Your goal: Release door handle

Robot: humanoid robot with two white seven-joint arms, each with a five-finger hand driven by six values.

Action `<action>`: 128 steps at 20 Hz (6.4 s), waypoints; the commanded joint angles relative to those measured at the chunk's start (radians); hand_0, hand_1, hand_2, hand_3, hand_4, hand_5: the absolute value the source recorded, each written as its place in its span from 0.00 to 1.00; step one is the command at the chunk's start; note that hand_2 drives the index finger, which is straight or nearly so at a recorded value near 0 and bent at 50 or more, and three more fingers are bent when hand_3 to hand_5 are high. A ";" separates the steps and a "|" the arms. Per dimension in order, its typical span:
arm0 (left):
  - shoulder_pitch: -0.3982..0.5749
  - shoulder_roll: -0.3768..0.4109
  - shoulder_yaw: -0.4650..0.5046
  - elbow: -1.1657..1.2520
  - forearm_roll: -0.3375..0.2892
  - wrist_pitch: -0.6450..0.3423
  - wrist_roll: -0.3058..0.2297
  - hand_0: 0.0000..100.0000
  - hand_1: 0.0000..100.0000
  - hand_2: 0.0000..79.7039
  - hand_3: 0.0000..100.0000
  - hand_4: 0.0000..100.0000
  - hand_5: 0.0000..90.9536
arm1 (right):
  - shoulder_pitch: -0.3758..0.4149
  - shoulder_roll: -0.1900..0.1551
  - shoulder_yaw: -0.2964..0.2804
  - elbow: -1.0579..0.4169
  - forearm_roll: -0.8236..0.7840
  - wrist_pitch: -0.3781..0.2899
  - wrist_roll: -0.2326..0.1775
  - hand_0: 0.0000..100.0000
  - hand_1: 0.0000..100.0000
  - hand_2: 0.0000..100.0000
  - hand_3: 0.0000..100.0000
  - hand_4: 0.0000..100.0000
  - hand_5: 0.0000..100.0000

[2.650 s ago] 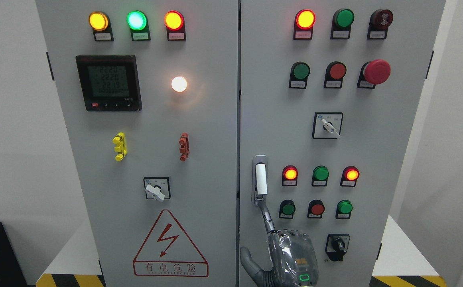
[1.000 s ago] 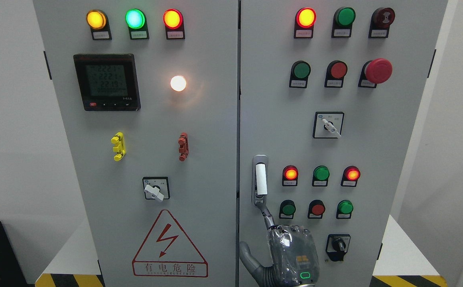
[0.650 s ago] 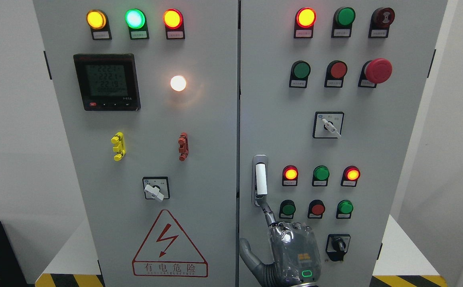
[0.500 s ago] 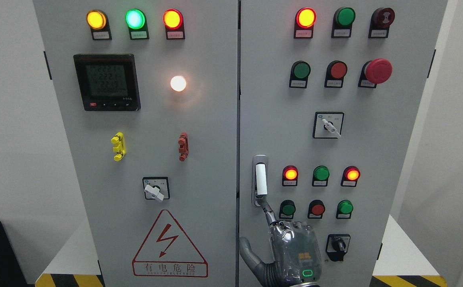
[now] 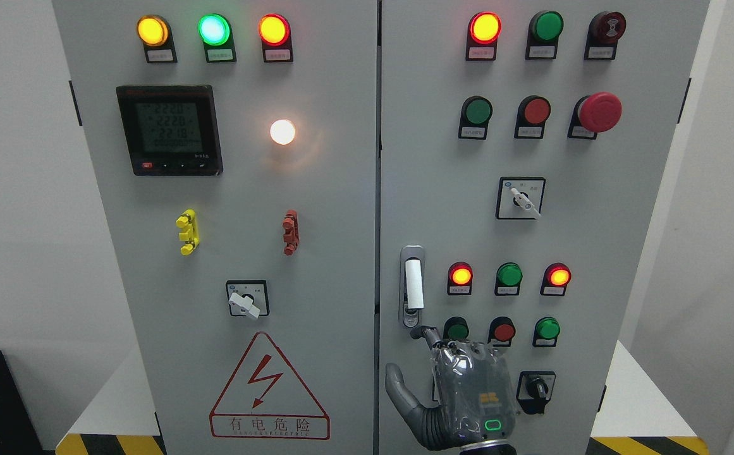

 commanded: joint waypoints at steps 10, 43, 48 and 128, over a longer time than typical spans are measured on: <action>0.000 0.000 -0.020 -0.017 0.000 0.000 0.000 0.00 0.00 0.03 0.08 0.01 0.00 | -0.086 0.004 -0.016 -0.012 0.002 0.029 0.049 0.15 0.31 0.82 1.00 1.00 0.96; 0.000 0.000 -0.020 -0.015 0.000 0.000 0.000 0.00 0.00 0.03 0.08 0.01 0.00 | -0.182 0.004 -0.065 0.053 0.009 0.050 0.074 0.18 0.41 0.83 1.00 1.00 0.96; 0.000 0.000 -0.020 -0.017 0.000 0.000 0.000 0.00 0.00 0.03 0.09 0.01 0.00 | -0.180 0.005 -0.067 0.049 0.009 0.050 0.069 0.22 0.41 0.83 1.00 1.00 0.96; 0.000 0.000 -0.020 -0.017 0.000 0.000 0.000 0.00 0.00 0.03 0.08 0.01 0.00 | -0.152 0.007 -0.140 -0.020 0.005 0.042 0.055 0.28 0.38 0.81 1.00 1.00 0.97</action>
